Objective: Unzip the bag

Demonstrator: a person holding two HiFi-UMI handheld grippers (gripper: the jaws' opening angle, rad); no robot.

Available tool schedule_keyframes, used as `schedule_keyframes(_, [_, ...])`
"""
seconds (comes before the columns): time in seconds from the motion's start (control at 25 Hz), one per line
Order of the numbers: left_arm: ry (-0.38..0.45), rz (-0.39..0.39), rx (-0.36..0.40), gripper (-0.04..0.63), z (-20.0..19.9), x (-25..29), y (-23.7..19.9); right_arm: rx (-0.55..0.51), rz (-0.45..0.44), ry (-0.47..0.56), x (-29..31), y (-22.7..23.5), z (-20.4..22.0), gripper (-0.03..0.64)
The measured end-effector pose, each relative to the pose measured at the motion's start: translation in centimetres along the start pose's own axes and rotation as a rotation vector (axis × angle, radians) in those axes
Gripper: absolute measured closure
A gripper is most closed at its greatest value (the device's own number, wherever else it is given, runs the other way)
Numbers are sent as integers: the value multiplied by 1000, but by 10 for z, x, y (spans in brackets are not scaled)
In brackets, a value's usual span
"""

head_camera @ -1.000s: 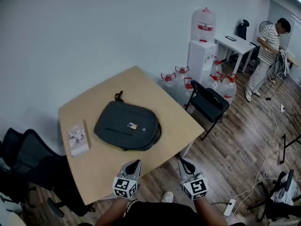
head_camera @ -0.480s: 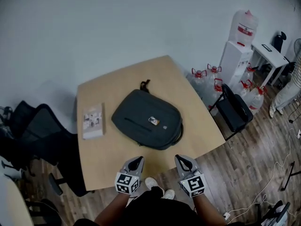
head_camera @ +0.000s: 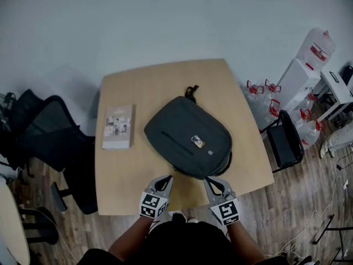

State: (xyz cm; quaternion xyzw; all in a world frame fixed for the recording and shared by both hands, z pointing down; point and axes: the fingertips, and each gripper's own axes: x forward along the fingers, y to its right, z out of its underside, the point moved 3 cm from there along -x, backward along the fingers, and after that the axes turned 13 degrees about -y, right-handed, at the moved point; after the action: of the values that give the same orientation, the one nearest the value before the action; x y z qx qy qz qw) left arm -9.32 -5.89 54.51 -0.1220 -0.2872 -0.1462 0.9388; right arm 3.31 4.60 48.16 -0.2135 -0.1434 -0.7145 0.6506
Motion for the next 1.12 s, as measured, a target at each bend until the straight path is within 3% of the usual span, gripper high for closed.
schedule_keyframes(0.28, [-71, -6, 5, 575, 16, 23, -29, -112, -110, -84, 31, -4, 9, 614])
schedule_keyframes(0.64, [-191, -8, 56, 573, 32, 58, -27, -57, -203, -121, 62, 2, 21, 614])
schedule_keyframes(1.12, [-299, 32, 59, 479, 47, 85, -30, -23, -257, -130, 78, 7, 28, 614])
